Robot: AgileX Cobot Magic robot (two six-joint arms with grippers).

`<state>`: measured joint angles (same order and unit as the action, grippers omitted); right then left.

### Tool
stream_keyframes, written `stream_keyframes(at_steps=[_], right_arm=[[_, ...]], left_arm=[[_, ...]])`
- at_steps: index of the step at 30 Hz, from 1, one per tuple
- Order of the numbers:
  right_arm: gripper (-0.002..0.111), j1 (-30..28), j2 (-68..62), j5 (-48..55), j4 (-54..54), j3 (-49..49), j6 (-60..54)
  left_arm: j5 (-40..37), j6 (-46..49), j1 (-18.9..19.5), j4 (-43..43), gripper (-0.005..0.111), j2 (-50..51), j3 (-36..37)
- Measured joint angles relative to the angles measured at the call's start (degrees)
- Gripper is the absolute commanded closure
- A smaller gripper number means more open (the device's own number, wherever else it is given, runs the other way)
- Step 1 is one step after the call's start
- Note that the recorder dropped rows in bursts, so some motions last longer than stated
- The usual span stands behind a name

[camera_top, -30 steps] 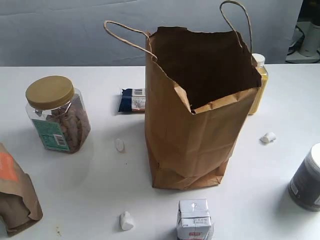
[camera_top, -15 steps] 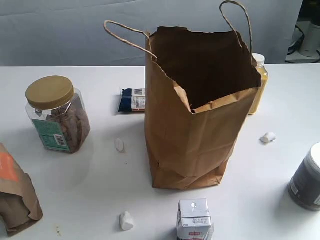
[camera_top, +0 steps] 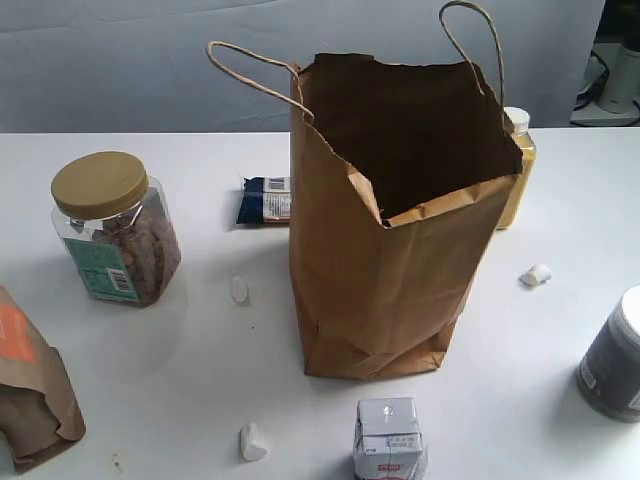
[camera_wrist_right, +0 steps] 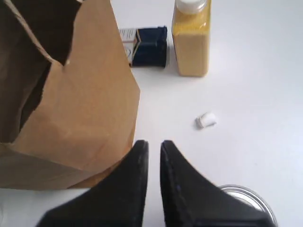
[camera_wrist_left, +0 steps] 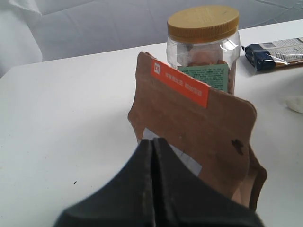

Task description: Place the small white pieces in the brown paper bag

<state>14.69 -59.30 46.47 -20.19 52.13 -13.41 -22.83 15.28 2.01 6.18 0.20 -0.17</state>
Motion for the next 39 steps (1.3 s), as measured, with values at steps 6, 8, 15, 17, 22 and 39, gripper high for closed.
stream_keyframes(at_steps=[6, 8, 15, 17, 22, 39], right_arm=[[0.069, 0.0, -22.5, 12.1, 4.8, 15.3, 1.9], [0.069, 0.0, -27.9, 12.4, 6.9, 17.5, 2.8], [0.069, 0.0, -40.4, 8.8, 9.1, 18.2, 3.1], [0.068, 0.0, -42.8, 7.7, 9.3, 18.2, 3.1], [0.060, 0.2, -47.2, 3.3, 9.3, 18.2, 3.1], [0.057, 4.8, -54.5, -9.0, 15.7, 18.2, 6.3]], left_arm=[[0.0, 0.0, 0.0, 0.0, 0.107, 0.0, 0.0], [0.0, 0.0, 0.0, 0.0, 0.107, 0.0, 0.0], [0.0, 0.0, 0.0, 0.0, 0.107, 0.0, 0.0], [0.0, 0.0, 0.0, 0.0, 0.107, 0.0, 0.0], [0.0, 0.0, 0.0, 0.0, 0.107, 0.0, 0.0], [0.0, 0.0, 0.0, 0.0, 0.107, 0.0, 0.0]])
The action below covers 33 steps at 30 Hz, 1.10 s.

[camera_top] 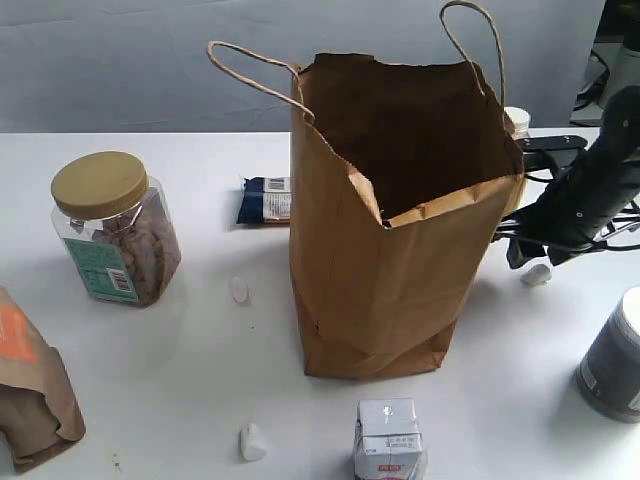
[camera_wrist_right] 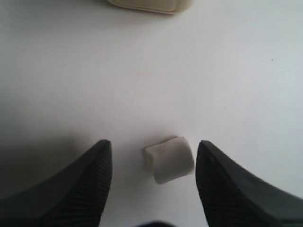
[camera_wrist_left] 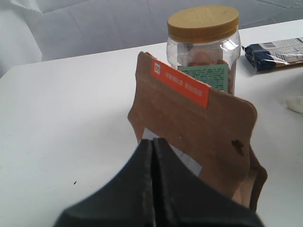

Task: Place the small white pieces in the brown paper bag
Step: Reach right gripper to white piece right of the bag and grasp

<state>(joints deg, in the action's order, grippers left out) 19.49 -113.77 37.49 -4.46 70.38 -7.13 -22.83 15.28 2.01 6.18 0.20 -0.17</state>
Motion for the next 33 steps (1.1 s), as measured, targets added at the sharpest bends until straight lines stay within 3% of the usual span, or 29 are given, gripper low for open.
stream_keyframes(at_steps=[8, 11, 20, 28, 33], right_arm=[[0.057, 0.0, -2.5, -0.9, 0.4, 0.0, 0.9], [0.063, 0.0, -3.6, -1.0, 0.8, 0.0, 1.1], [0.108, 0.0, -3.7, -0.8, 1.7, 0.1, 2.8], [0.108, 0.0, 3.6, 2.0, 1.4, -0.7, 2.8], [0.108, 0.0, 14.9, -2.2, -3.4, -9.4, 0.7]], left_arm=[[0.0, 0.0, 0.0, 0.0, 0.107, 0.0, 0.0], [0.0, 0.0, 0.0, 0.0, 0.107, 0.0, 0.0], [0.0, 0.0, 0.0, 0.0, 0.107, 0.0, 0.0], [0.0, 0.0, 0.0, 0.0, 0.107, 0.0, 0.0], [0.0, 0.0, 0.0, 0.0, 0.107, 0.0, 0.0]])
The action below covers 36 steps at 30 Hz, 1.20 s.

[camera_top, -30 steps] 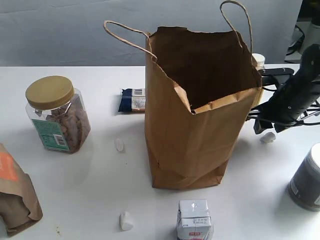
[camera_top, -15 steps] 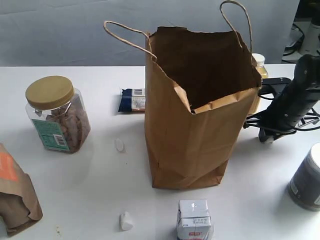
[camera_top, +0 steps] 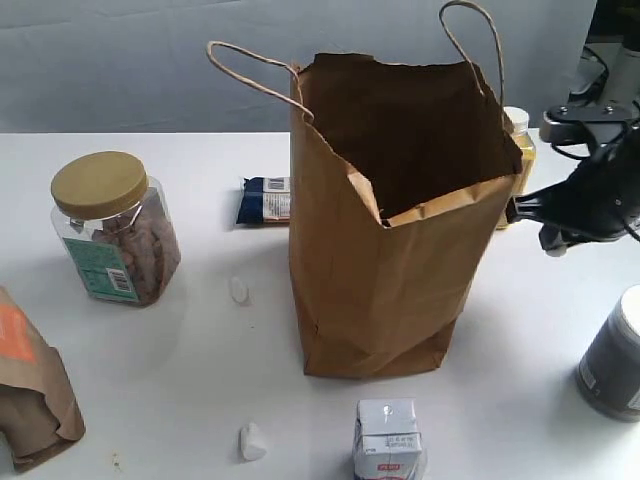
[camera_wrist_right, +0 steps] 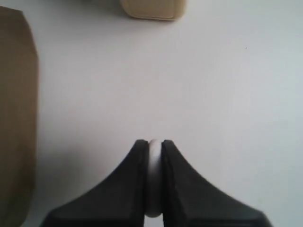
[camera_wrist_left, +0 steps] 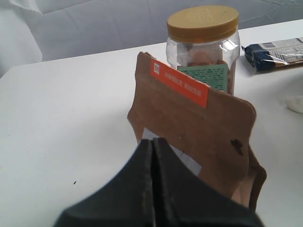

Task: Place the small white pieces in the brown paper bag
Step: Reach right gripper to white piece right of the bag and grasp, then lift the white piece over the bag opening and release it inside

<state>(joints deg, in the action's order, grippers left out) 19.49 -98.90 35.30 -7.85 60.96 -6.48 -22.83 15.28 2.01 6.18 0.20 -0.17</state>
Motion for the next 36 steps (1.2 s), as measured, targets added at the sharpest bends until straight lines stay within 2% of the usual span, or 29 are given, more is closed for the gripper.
stream_keyframes(at_steps=[4, 10, 15, 20, 28, 36], right_arm=[[0.108, 0.0, 13.3, -6.3, -4.0, -9.6, -1.0], [0.108, 0.0, 34.5, -6.7, -7.5, -18.8, -1.2], [0.108, 0.1, 50.9, -3.4, -12.0, -22.9, -4.0], [0.108, 2.5, 63.2, 0.7, -25.8, -23.2, -14.3], [0.108, 5.1, 65.0, 2.4, -42.7, -23.2, -27.5], [0.108, 5.1, 51.9, 1.8, -58.2, -23.2, -44.3]], left_arm=[[0.0, 0.0, 0.0, 0.0, 0.107, 0.0, 0.0], [0.0, 0.0, 0.0, 0.0, 0.107, 0.0, 0.0], [0.0, 0.0, 0.0, 0.0, 0.107, 0.0, 0.0], [0.0, 0.0, 0.0, 0.0, 0.107, 0.0, 0.0], [0.0, 0.0, 0.0, 0.0, 0.107, 0.0, 0.0], [0.0, 0.0, 0.0, 0.0, 0.107, 0.0, 0.0]])
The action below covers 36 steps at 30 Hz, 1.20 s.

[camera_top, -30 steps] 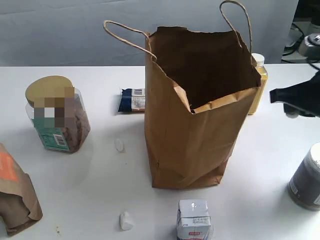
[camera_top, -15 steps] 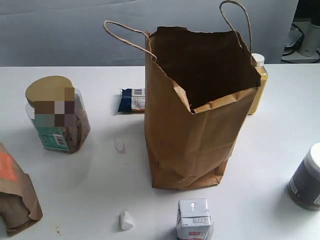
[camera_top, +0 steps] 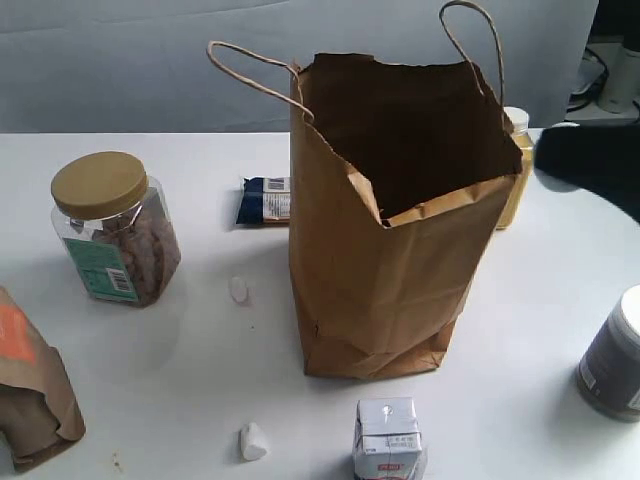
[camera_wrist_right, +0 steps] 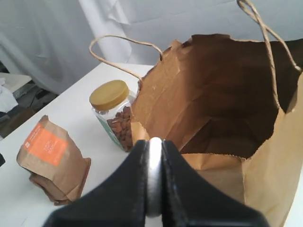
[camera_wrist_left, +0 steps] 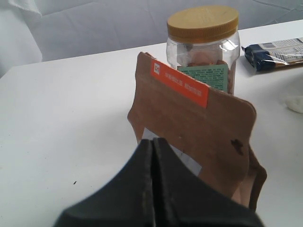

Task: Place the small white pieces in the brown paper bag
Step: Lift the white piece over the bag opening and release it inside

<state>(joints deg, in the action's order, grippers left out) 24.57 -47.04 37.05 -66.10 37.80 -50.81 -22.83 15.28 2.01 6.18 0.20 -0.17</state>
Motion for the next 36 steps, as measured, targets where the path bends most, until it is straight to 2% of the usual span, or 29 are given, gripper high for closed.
stream_keyframes(at_steps=[8, 13, 16, 17, 21, 23, 24, 25, 29, 32, 36], right_arm=[[0.108, 0.0, -17.0, 3.5, -3.1, 9.3, -6.6], [0.085, 1.5, -26.3, 5.8, -1.7, 17.5, -6.9], [0.072, 4.2, -29.6, 5.5, 0.3, 20.1, -5.6], [0.071, 6.6, -31.2, 3.8, 2.6, 21.2, -4.0], [0.074, 11.5, -33.0, -3.3, 11.0, 21.7, 1.9], [0.089, 11.9, -32.9, -3.6, 12.1, 21.7, 3.0], [0.103, 12.0, -32.8, -3.6, 12.7, 21.7, 3.0], [0.108, 12.2, -32.2, -3.6, 14.5, 21.7, 3.1], [0.108, 19.2, -27.0, -5.5, 25.3, 21.7, 7.0], [0.108, 28.9, -22.4, -9.4, 36.4, 21.8, 15.5], [0.108, 37.6, -20.8, -11.1, 49.4, 21.9, 26.5]], left_arm=[[0.0, 0.0, 0.0, 0.0, 0.107, 0.0, 0.0], [0.0, 0.0, 0.0, 0.0, 0.107, 0.0, 0.0], [0.0, 0.0, 0.0, 0.0, 0.107, 0.0, 0.0], [0.0, 0.0, 0.0, 0.0, 0.107, 0.0, 0.0], [0.0, 0.0, 0.0, 0.0, 0.107, 0.0, 0.0], [0.0, 0.0, 0.0, 0.0, 0.107, 0.0, 0.0], [0.0, 0.0, 0.0, 0.0, 0.107, 0.0, 0.0], [0.0, 0.0, 0.0, 0.0, 0.107, 0.0, 0.0], [0.0, 0.0, 0.0, 0.0, 0.107, 0.0, 0.0], [0.0, 0.0, 0.0, 0.0, 0.107, 0.0, 0.0], [0.0, 0.0, 0.0, 0.0, 0.107, 0.0, 0.0]])
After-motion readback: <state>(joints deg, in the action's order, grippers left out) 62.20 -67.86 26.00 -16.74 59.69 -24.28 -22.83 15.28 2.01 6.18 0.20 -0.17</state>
